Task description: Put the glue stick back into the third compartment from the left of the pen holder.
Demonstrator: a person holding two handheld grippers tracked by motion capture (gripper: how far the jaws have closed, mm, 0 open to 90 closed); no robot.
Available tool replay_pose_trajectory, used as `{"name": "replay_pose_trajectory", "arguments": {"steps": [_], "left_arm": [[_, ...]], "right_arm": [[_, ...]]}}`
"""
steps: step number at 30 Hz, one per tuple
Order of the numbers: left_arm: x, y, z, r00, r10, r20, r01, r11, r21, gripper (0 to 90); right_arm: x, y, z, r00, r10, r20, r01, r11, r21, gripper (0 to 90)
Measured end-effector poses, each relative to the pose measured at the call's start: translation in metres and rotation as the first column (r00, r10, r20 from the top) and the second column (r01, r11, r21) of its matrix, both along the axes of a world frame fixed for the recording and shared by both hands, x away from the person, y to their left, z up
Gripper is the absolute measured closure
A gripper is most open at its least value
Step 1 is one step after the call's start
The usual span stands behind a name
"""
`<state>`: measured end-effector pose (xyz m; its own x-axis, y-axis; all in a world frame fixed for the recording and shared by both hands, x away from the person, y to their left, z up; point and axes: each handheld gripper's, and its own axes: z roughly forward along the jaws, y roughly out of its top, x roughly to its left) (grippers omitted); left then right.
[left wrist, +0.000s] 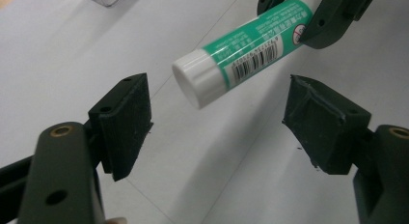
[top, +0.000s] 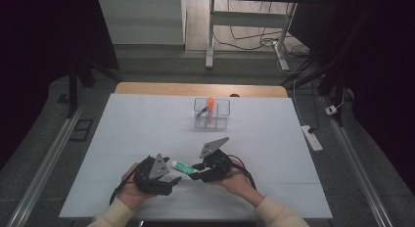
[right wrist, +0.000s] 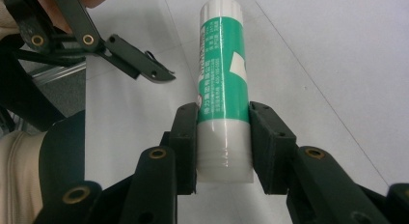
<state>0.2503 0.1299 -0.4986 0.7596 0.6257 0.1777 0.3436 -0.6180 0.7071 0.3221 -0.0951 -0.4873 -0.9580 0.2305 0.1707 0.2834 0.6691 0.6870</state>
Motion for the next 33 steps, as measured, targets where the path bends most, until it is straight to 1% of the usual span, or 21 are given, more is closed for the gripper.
{"name": "replay_pose_trajectory", "arguments": {"steps": [7,13,15,17,20,22,24,26,29,33], "left_arm": [[0.003,-0.005,0.0,0.9999,-0.006,0.008,0.006,1.0,0.007,24.6],[0.004,-0.01,0.0,0.9996,-0.016,0.022,0.015,0.9995,0.026,24.5],[0.004,-0.012,0.0,0.9995,-0.021,0.023,0.021,0.9994,0.027,24.5],[0.005,-0.013,0.0,0.9993,-0.028,0.023,0.027,0.9988,0.042,24.5],[0.005,-0.016,0.0,0.999,-0.031,0.034,0.029,0.998,0.055,24.6],[0.003,-0.019,0.001,0.9983,-0.037,0.045,0.034,0.9973,0.065,24.7],[0.001,-0.023,0.002,0.9971,-0.05,0.058,0.045,0.9955,0.084,24.9],[0.001,-0.026,0.002,0.9967,-0.053,0.062,0.046,0.9937,0.102,24.5],[0.004,-0.027,0.001,0.9971,-0.054,0.054,0.048,0.9936,0.103,24.4],[0.003,-0.028,0.001,0.9959,-0.05,0.076,0.041,0.9924,0.116,25.3]], "right_arm": [[0.001,0.001,-0.001,1.0,0.001,-0.007,-0.001,1.0,0.004,64.7],[0.001,0.0,-0.001,0.9999,-0.004,-0.016,0.004,1.0,0.005,64.7],[0.002,0.0,-0.001,0.9998,0.008,-0.02,-0.007,1.0,0.015,64.7],[0.002,-0.001,0.0,0.9996,0.012,-0.025,-0.011,1.0,0.022,64.7],[0.003,-0.001,0.0,0.9993,0.014,-0.034,-0.013,1.0,0.02,64.7],[0.004,-0.001,-0.001,0.9993,0.013,-0.036,-0.013,1.0,0.009,64.7],[0.004,0.0,-0.002,0.9991,0.013,-0.041,-0.013,1.0,0.002,64.7],[0.004,0.0,-0.003,0.9989,0.011,-0.045,-0.011,1.0,0.003,64.7],[0.004,0.0,-0.003,0.999,0.006,-0.044,-0.006,1.0,0.0,64.7],[0.005,0.0,-0.003,0.9986,0.004,-0.053,-0.004,1.0,0.001,64.6]]}}
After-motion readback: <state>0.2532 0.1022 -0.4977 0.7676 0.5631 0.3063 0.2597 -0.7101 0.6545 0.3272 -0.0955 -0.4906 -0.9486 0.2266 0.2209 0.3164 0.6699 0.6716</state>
